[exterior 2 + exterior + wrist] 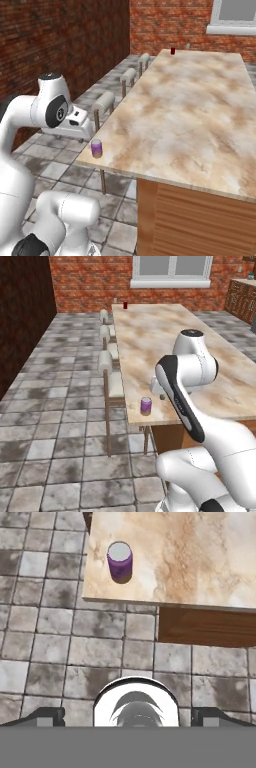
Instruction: Four empty soda cans are scattered around the kitchen. Gather all the cans and cluster them next to the stove for recycling.
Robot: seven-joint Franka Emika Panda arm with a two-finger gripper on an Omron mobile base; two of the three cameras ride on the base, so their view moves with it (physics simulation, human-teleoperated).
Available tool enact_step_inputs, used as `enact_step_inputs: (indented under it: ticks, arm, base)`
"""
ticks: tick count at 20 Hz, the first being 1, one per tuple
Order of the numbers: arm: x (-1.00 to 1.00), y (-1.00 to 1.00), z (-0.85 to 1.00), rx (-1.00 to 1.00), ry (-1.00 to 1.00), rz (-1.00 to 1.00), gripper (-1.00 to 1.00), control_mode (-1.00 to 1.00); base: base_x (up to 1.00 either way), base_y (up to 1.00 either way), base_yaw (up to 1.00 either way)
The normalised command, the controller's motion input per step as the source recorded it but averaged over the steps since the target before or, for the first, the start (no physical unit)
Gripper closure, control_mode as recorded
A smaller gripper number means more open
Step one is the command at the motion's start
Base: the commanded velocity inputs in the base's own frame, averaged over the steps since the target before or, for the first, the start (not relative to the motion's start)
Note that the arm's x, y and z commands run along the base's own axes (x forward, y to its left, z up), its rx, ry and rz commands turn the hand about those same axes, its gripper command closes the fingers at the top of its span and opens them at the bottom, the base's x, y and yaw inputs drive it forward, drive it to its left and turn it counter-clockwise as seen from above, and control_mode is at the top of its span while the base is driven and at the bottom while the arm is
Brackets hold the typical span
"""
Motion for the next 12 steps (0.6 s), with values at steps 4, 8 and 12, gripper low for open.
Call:
enact_step_inputs:
  ticks: [4,8,12]
  arm:
    - [0.25,0.00,-0.14,0.00,0.05,0.00,-1.00,-1.00]
    - [0.20,0.00,-0.16,0.00,0.03,0.00,-1.00,-1.00]
    - [0.18,0.00,-0.20,0.00,0.00,0.00,-1.00,-1.00]
  base:
    - [0.00,0.00,0.00]
    - [0.00,0.00,0.00]
    - [0.00,0.00,0.00]
